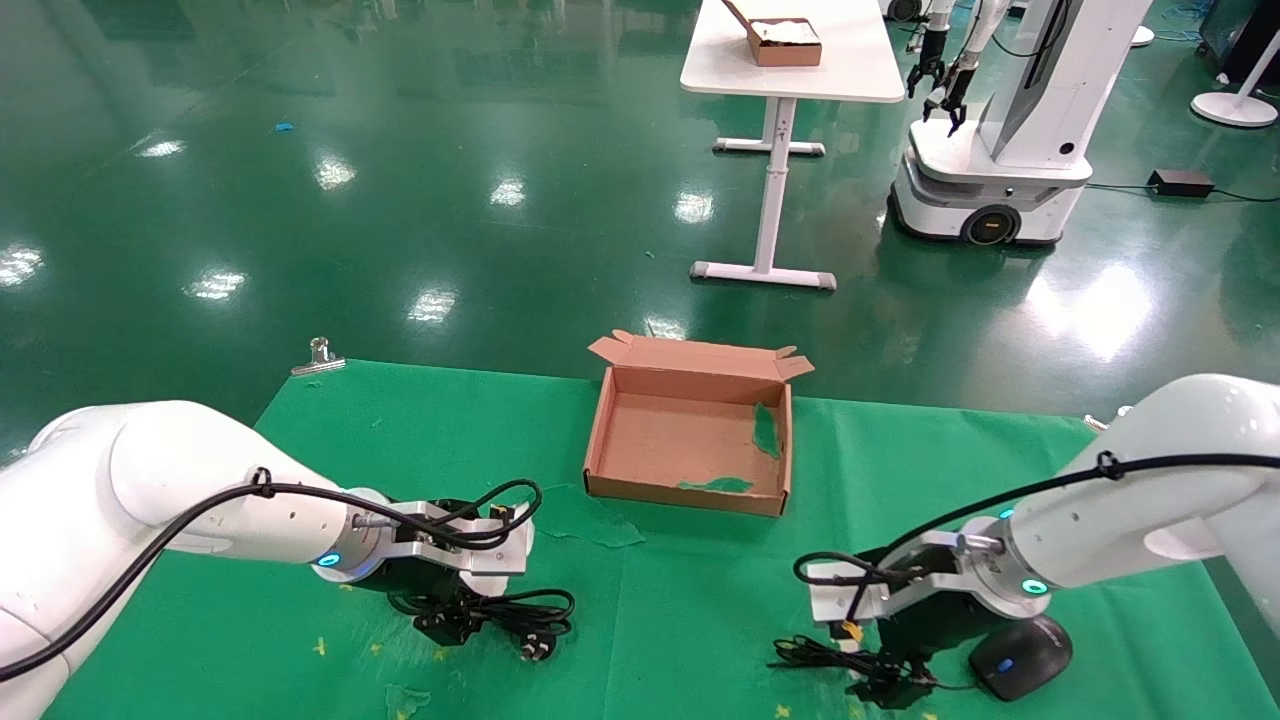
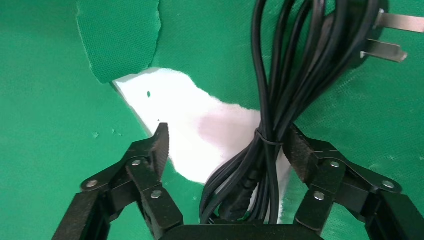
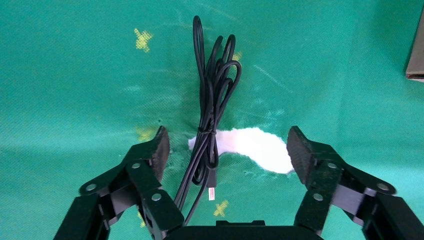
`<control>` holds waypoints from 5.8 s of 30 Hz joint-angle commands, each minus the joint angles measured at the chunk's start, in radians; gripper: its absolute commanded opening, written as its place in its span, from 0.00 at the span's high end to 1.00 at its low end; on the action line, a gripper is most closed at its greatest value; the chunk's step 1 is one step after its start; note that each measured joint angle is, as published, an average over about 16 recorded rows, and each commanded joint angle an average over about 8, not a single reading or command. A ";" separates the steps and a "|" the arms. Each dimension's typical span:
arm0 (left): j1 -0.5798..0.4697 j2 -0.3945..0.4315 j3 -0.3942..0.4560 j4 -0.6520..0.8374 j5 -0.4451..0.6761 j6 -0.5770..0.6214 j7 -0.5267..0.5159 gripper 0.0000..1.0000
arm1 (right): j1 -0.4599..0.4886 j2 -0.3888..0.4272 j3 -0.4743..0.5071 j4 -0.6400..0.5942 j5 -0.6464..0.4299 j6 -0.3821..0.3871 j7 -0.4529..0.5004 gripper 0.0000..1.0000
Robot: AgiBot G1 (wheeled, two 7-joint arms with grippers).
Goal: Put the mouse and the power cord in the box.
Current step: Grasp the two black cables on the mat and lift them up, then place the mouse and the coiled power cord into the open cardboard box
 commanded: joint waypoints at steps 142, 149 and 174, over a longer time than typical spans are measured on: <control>-0.277 0.014 0.412 0.373 -0.729 -0.497 0.329 0.00 | 0.167 -0.194 -0.235 -0.044 0.362 0.608 -0.102 1.00; -0.279 0.023 0.402 0.396 -0.741 -0.492 0.356 0.00 | 0.173 -0.193 -0.272 -0.016 0.462 0.691 -0.122 1.00; -0.283 0.040 0.381 0.448 -0.769 -0.482 0.413 0.00 | 0.124 -0.191 -0.474 -0.148 0.562 0.766 -0.083 0.00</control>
